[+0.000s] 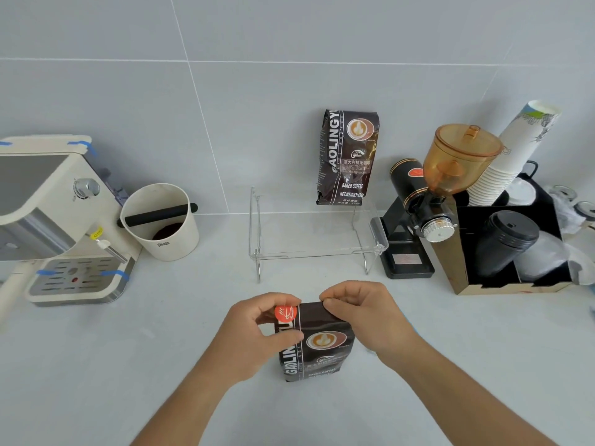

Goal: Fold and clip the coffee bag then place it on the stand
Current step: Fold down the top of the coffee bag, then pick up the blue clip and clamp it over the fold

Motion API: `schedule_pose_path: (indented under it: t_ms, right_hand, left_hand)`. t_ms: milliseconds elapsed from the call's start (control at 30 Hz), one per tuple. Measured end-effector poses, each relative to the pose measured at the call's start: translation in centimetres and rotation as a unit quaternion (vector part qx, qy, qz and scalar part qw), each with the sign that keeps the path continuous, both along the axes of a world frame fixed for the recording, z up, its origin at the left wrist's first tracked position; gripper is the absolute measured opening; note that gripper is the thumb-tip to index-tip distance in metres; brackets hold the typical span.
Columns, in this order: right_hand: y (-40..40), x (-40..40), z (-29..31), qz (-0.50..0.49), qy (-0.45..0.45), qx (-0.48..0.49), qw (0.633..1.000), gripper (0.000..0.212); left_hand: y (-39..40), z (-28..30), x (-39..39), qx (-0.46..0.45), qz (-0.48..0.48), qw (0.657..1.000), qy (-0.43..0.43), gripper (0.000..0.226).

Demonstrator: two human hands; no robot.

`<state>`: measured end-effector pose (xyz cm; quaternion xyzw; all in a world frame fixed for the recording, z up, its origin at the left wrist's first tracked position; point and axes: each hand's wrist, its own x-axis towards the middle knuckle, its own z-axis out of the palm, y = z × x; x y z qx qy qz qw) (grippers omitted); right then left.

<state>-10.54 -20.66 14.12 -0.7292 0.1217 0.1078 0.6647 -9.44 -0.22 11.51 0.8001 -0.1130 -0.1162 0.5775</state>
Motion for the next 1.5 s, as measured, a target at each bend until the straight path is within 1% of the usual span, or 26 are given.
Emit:
schedule_pose_path:
  t_ms: [67,133,167,233,300,367,433,500,567,667,800,833,933,1000,1133,1233,1333,1400,1433,1500]
  right_hand:
    - [-0.3,0.2,0.0,0.019,0.025,0.012,0.999,0.024]
    - [-0.6,0.2,0.2,0.063,0.030,0.001,0.998,0.018]
    - [-0.8,0.2,0.3,0.097,0.023,-0.021,0.995,0.015]
    - [-1.3,0.1,0.3,0.175,-0.011,-0.128,0.976,0.021]
    - [-1.4,0.0,0.2,0.226,-0.073,-0.251,0.938,0.017]
    - [-1.5,-0.2,-0.1,0.244,-0.154,-0.303,0.908,0.010]
    - [-1.7,-0.5,-0.5,0.254,-0.211,-0.300,0.895,0.010]
    - [-2.1,-0.7,-0.9,0.259,-0.239,-0.303,0.886,0.012]
    - [-2.4,-0.9,-1.2,0.235,-0.251,-0.304,0.888,0.011]
    - [-2.9,-0.8,-1.3,0.205,-0.276,-0.288,0.894,0.010]
    - [-3.6,-0.4,-0.9,0.267,-0.296,-0.305,0.865,0.012]
    - [-3.8,-0.4,-0.9,0.265,-0.295,-0.310,0.864,0.011]
    - [-4.5,-0.5,-1.2,0.202,-0.274,-0.289,0.895,0.006]
    - [-4.8,-0.8,-1.6,0.172,-0.273,-0.287,0.902,0.007]
    - [-5.3,-1.0,-2.0,0.153,-0.265,-0.263,0.915,0.004]
    - [-6.3,-1.2,-2.0,0.162,-0.241,-0.240,0.926,0.020]
    - [-9.3,-1.6,-2.7,0.088,-0.196,-0.235,0.948,0.016]
    - [-11.9,-2.0,-4.2,0.036,-0.151,-0.272,0.950,0.022]
    - [-13.4,-2.3,-5.3,0.017,-0.115,-0.305,0.945,0.021]
    - [-15.6,-2.9,-7.6,0.003,-0.041,-0.381,0.924,0.013]
  left_hand:
    - [0.1,-0.2,-0.1,0.045,-0.001,0.998,-0.040,0.050]
    - [0.1,-0.3,-0.1,0.084,-0.003,0.993,-0.083,0.045]
    - [0.2,-0.4,-0.1,0.095,-0.006,0.991,-0.096,0.040]
    - [0.3,-0.6,-0.2,0.112,-0.016,0.987,-0.112,0.026]
    - [0.3,-0.8,-0.1,0.127,-0.032,0.983,-0.125,0.015]
    - [0.3,-0.8,-0.1,0.134,-0.044,0.981,-0.131,0.009]
    - [0.3,-0.7,0.0,0.126,-0.062,0.982,-0.130,0.009]
    - [0.5,-0.5,0.0,0.124,-0.094,0.979,-0.129,0.013]
    - [0.6,-0.3,0.2,0.137,-0.119,0.974,-0.139,0.015]
    - [0.7,-0.2,0.4,0.150,-0.122,0.969,-0.155,0.015]
    - [0.9,-0.4,0.8,0.148,-0.120,0.969,-0.157,0.013]
    - [0.9,-0.4,0.8,0.147,-0.118,0.969,-0.158,0.013]
    - [0.7,-0.3,0.9,0.142,-0.118,0.970,-0.160,0.014]
    - [0.5,-0.4,1.0,0.144,-0.122,0.968,-0.165,0.013]
    - [0.1,-0.6,0.9,0.145,-0.121,0.967,-0.173,0.013]
    - [0.0,-0.7,0.8,0.146,-0.110,0.966,-0.181,0.011]
    - [0.5,-0.8,0.9,0.139,-0.086,0.969,-0.184,0.010]
    - [0.7,-1.0,0.8,0.135,-0.077,0.971,-0.183,0.010]
    - [0.7,-1.1,0.8,0.135,-0.075,0.971,-0.183,0.010]
    - [0.7,-1.5,0.7,0.135,-0.064,0.972,-0.180,0.012]
